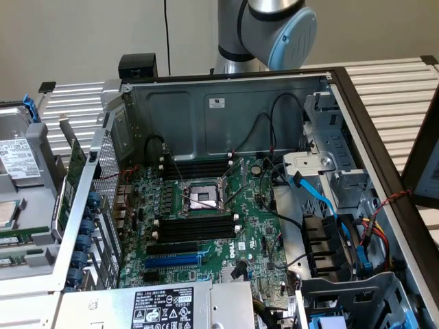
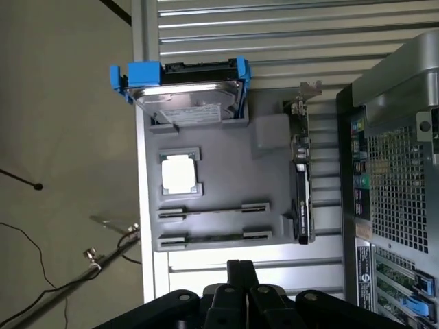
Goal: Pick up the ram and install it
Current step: 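Pick up the ram and move it above insertion slot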
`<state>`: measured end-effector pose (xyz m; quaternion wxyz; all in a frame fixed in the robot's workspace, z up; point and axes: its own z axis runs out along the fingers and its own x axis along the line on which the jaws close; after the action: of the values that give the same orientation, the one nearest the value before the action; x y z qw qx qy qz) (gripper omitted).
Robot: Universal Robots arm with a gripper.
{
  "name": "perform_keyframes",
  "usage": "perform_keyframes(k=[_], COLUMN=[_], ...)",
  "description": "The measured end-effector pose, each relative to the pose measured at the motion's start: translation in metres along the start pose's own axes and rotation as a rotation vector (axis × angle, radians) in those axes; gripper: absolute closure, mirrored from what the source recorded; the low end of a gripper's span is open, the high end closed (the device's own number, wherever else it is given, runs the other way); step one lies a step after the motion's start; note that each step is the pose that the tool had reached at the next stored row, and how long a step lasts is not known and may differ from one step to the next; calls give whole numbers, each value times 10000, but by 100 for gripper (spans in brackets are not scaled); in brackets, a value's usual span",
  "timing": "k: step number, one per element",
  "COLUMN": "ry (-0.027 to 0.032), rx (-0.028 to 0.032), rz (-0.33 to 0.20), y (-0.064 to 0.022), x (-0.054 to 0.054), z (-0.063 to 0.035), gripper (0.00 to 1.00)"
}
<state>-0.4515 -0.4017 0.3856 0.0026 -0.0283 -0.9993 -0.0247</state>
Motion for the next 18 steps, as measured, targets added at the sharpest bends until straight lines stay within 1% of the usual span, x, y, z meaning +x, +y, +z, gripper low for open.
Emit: perform_keyframes(k=[18], ry=[162], rx=[21], rz=[-3262], y=[-3], x=[1], z=[66], gripper=[89])
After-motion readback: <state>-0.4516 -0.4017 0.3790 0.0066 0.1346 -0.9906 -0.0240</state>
